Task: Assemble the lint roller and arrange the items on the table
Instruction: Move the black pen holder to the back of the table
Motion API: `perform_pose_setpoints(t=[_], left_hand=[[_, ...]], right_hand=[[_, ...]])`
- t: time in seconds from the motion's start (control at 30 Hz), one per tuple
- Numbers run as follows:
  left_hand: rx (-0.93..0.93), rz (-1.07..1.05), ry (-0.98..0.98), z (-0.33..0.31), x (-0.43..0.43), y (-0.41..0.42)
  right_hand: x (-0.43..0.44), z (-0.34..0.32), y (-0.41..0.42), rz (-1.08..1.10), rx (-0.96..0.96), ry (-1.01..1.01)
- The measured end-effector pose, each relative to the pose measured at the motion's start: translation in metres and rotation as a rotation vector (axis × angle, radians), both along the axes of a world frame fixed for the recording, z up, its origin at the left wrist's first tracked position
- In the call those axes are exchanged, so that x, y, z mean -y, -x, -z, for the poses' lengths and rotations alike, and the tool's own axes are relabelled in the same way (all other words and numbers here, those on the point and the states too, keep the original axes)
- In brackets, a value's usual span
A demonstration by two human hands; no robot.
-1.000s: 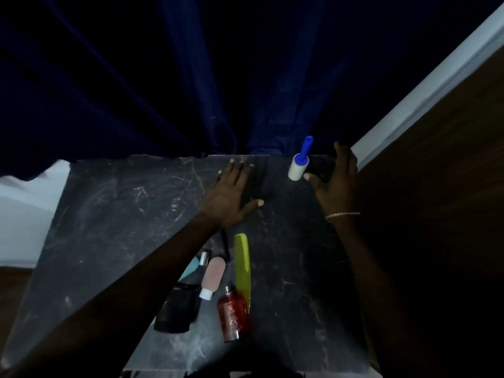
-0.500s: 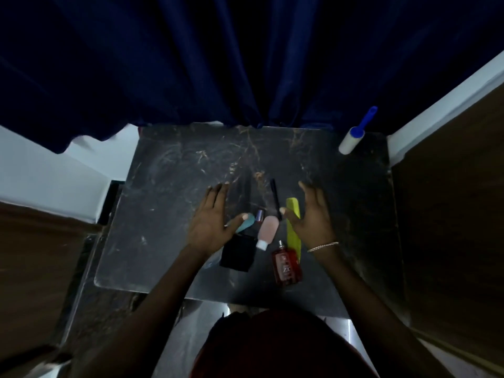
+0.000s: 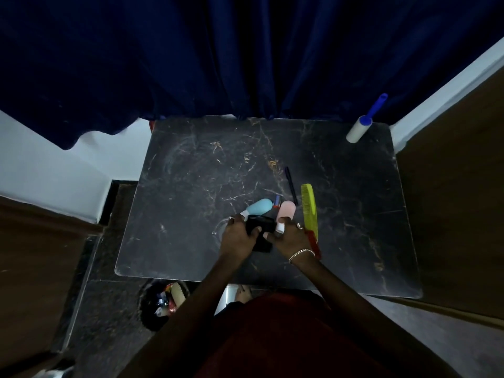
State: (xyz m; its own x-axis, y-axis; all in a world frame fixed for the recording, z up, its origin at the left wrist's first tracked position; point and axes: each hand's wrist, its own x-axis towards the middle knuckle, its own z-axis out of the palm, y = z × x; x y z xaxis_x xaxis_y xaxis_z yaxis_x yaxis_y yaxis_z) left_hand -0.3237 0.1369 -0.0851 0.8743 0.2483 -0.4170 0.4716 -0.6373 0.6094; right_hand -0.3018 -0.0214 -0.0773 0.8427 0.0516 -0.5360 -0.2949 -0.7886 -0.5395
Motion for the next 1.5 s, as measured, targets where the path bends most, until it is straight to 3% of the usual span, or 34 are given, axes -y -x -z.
perform_pose_setpoints(t=[0.4, 0.67, 1.03, 1.3, 1.5], left_hand=[[-0.004, -0.036, 0.097, -0.002, 0.002, 0.002], [0.027, -0.109, 0.135, -0.007, -0.008, 0.005], [0.138, -0.182, 0.574, -0.04, -0.022, -0.008], [0.223, -0.115, 0.52, -0.044, -0.026, -0.032], [0.233, -0.125, 0.389, -0.044, -0.03, -0.049]], right_hand=[[-0.017, 0.004, 0.017, 0.064, -0.002, -0.015], [-0.019, -0.007, 0.024, 0.138, 0.005, -0.15], [-0.017, -0.034, 0.023, 0.196, 0.185, -0.336], [-0.004, -0.036, -0.008, 0.123, 0.208, -0.474], [0.01, -0.036, -0.082, 0.192, 0.244, -0.338]])
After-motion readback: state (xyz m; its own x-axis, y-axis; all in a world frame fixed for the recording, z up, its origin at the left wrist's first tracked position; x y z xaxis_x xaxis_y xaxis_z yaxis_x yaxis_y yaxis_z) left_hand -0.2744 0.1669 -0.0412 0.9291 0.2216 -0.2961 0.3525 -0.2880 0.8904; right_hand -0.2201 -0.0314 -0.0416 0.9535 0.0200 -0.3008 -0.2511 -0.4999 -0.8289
